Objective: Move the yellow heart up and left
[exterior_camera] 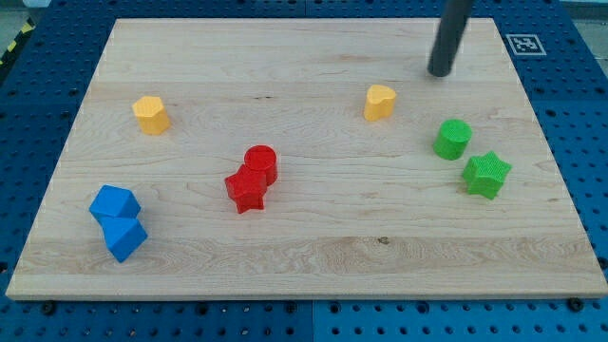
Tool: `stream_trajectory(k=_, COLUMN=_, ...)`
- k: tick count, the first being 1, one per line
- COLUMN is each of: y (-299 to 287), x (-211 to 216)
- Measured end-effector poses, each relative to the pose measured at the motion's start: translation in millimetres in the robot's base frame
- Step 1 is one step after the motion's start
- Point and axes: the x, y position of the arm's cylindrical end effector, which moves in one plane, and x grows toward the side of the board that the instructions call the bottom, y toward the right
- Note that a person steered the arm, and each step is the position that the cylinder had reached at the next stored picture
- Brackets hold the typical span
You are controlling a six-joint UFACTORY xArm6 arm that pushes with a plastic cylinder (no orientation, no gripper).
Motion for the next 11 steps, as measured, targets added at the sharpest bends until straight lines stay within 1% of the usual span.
stream_trajectory(k=1, y=7.0, x=33.0)
stream_trajectory(k=2, y=-25.3, x=62.2)
stream_trajectory(k=3, y=-85.9, x=82.5)
stream_trajectory(k=4, y=-151.8, x=66.7)
stream_trajectory(k=5, y=-140.1, x=48.8)
stream_trajectory(k=6, y=-85.1, x=48.8)
stream_trajectory(k=7, y=-41.7, x=48.9)
stream_trajectory(k=8, y=-26.4, x=34.9)
stream_trajectory(k=9, y=-66.9, x=22.3)
stream_trajectory(k=10, y=-136.0, x=22.2)
stream_trajectory(k=11, y=-166.3, x=22.0)
